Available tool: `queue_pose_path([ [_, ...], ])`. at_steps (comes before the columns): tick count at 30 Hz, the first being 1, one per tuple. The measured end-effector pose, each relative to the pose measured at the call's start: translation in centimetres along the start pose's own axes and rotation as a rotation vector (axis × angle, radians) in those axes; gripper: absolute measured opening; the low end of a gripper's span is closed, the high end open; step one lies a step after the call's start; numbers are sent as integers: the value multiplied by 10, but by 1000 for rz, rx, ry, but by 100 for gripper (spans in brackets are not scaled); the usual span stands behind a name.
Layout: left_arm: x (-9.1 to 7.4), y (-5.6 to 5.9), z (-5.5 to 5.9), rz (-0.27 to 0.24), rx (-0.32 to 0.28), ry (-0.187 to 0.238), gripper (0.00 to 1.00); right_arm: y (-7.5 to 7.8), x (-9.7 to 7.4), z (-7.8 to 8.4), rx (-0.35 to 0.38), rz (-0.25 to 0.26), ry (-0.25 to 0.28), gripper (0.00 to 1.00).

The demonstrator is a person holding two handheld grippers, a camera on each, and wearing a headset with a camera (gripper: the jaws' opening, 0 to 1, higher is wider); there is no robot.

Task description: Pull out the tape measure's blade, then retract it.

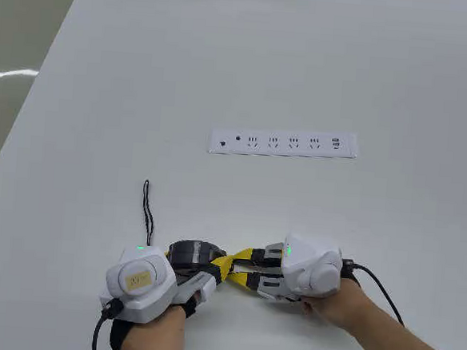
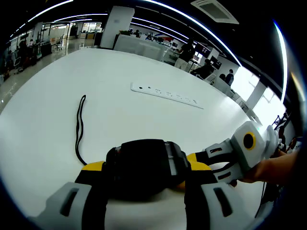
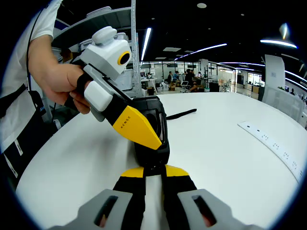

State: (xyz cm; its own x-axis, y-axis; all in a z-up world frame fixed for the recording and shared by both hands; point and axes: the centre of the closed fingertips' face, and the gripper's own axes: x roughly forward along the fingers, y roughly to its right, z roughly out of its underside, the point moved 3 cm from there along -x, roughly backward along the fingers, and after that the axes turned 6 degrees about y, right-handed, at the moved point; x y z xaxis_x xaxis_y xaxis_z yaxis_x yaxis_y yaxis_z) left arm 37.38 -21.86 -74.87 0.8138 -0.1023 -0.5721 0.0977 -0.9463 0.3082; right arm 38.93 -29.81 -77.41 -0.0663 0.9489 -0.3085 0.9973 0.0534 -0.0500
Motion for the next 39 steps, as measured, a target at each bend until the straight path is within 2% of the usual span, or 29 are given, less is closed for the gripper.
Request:
queue_pose_path([
  [12, 0, 0, 0, 3, -3, 6, 64, 1, 0, 0, 43, 18, -1, 14],
  [17, -1, 0, 0, 24, 3, 10, 65, 3, -1, 0, 55, 34, 0, 17],
  [19, -1, 0, -2, 32, 41, 14, 65, 3, -1, 0, 58, 37, 0, 21],
  [21, -2, 2, -4, 43, 142, 12, 64, 2, -2, -1, 70, 35, 5, 29],
  [22, -2, 3, -1, 46, 160, -5, 64, 2, -3, 0, 56, 34, -1, 30],
  [23, -2, 3, -1, 48, 145, 1, 65, 2, -4, 0, 54, 35, -2, 31],
  [26, -3, -1, -1, 59, 127, -4, 68, 2, -5, -1, 66, 43, 4, 38],
  [28, -4, -3, 0, 60, 148, -6, 70, 2, -5, -1, 66, 46, 6, 42],
  [30, -5, -2, 0, 77, 153, -1, 77, -1, -6, -1, 63, 42, 2, 43],
  [39, -6, -1, 2, 97, 175, 8, 87, -2, -11, 0, 76, 58, 4, 50],
])
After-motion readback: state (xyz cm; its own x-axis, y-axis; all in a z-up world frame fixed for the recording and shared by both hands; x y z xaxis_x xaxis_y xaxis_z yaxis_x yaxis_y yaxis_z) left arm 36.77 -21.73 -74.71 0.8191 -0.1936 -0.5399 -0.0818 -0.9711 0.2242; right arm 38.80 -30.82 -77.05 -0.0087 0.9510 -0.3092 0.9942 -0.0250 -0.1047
